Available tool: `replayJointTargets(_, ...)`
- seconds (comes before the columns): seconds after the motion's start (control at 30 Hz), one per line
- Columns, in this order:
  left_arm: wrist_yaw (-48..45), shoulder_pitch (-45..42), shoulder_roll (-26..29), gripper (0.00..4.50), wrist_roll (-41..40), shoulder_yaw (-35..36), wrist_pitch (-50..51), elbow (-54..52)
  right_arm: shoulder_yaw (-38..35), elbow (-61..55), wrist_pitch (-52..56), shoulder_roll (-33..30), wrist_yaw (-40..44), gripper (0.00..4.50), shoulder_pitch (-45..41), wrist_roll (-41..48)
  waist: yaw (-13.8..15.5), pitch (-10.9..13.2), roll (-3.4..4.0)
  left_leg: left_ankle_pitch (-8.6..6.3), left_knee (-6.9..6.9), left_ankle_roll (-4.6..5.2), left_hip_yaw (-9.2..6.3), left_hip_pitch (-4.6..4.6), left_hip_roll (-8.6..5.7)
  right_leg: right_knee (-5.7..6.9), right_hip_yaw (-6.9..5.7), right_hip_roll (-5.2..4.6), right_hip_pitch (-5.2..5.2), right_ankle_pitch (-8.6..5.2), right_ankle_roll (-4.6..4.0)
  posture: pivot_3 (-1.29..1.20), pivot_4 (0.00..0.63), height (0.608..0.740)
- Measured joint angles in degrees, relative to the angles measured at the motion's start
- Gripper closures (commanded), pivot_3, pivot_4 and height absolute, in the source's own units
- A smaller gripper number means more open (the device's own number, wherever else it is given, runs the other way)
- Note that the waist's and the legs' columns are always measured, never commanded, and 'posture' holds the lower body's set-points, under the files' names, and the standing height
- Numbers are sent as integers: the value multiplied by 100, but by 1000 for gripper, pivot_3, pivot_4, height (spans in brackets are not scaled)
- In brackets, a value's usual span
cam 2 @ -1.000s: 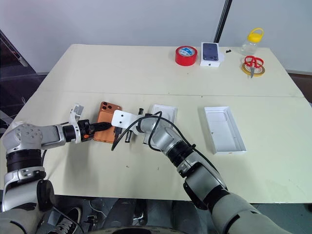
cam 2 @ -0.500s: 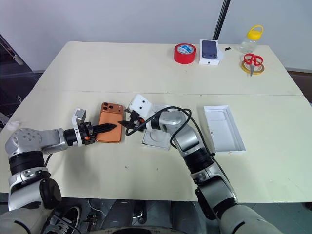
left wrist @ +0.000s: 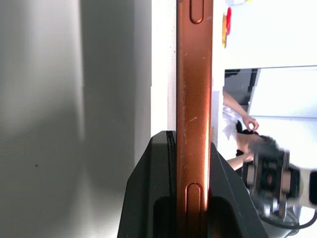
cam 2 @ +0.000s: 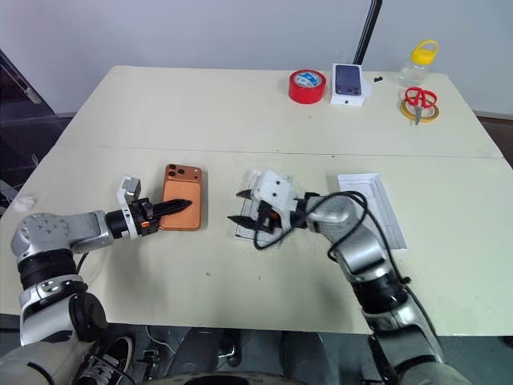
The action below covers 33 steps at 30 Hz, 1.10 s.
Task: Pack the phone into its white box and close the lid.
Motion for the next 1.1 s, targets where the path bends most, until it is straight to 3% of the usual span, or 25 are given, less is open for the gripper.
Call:
replayJointTargets(0.17,45,-1,-109,4494,-172,17,0,-51,252,-166,-309,-625,318,1805,563,-84,9,23,-30,-1,5,2,0,-2,0,-3,0,0,-3,-2,-4,0,150,733)
replayJointTargets(0.4,98,-2,-182,4494,-216,-136,-26,-192,391,213,-740,-643,163,1805,599,-384,5,35,-45,2,6,1,0,-4,0,-3,-3,0,0,0,-5,0,150,733)
replayJointTargets(0.5,98,-2,-173,4500,-216,-156,-37,-193,446,303,-863,-644,133,2612,688,-429,7,35,-45,3,7,1,0,-4,0,-3,-4,1,1,0,-5,0,150,733)
replayJointTargets(0.63,113,-7,-169,4500,-212,-192,-62,-193,534,421,-1125,-683,72,4480,714,-609,5,35,-45,2,13,1,0,-2,0,-1,-7,1,6,0,-5,0,150,733)
replayJointTargets(0.83,208,-107,-215,4500,-204,-182,-55,-193,513,427,-1082,-642,17,4480,711,-532,15,38,-50,8,15,-5,-1,-3,0,0,-8,1,9,1,-4,0,150,733)
replayJointTargets(1.1,656,-629,-974,4500,-220,-44,-61,-273,507,788,-1216,-477,-320,4480,351,-730,32,47,-66,21,33,-16,-2,-7,0,5,-15,6,17,11,14,0,150,733)
